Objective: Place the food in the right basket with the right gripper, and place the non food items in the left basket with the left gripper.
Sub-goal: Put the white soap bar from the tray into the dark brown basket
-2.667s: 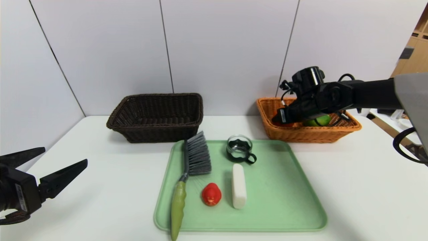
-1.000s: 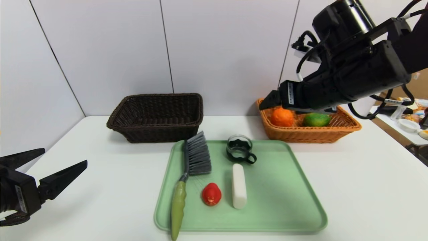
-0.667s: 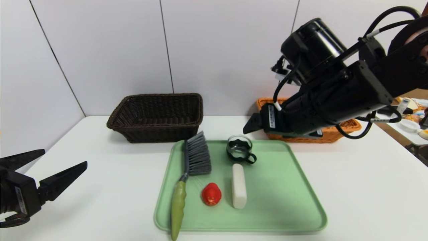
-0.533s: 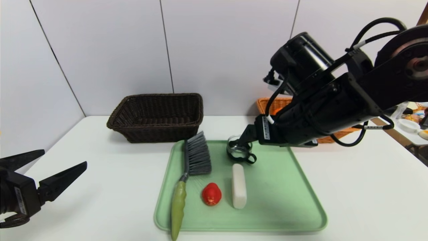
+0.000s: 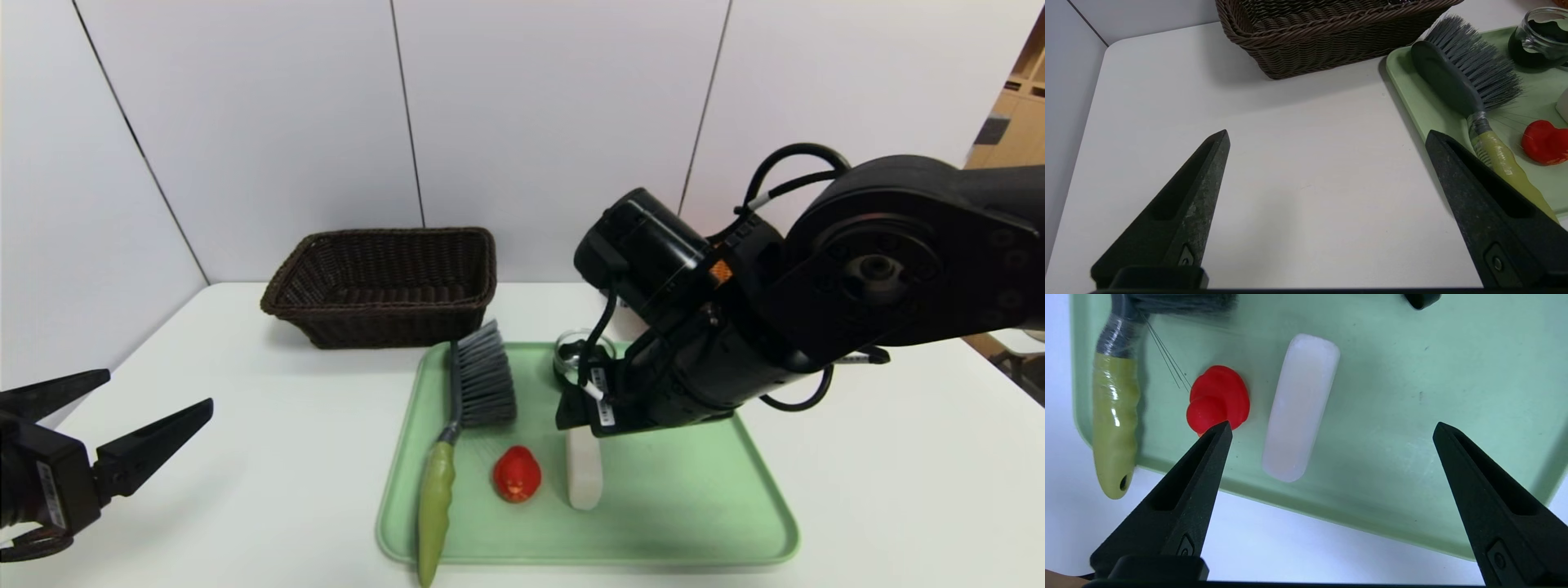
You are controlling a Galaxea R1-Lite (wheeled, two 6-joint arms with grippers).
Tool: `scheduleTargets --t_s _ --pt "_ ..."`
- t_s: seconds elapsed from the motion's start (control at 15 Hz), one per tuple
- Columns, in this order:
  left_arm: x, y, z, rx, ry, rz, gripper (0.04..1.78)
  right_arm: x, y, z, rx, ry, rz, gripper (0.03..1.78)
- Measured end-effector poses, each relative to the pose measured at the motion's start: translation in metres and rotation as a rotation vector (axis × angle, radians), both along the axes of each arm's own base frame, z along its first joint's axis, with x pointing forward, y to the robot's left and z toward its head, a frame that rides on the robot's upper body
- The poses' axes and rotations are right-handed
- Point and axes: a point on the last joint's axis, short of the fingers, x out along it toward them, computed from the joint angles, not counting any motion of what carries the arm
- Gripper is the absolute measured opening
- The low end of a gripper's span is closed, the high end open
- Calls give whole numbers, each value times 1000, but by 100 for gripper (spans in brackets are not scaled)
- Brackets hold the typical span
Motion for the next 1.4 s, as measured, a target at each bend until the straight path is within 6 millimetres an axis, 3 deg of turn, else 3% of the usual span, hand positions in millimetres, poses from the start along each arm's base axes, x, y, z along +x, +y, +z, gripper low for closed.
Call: scheduleTargets --t_s 0.67,1.0,1.2,1.4 --pt "-3 0 -4 -10 9 2 169 15 28 -46 -81 17 5 169" --pt "-4 0 -6 -10 11 3 169 21 34 -58 -90 8 -1 170" --pt "-4 0 -6 -9 11 1 169 22 35 -63 -92 1 -5 123" --pt "-4 0 -6 -10 12 3 169 22 34 -63 -92 4 -5 86"
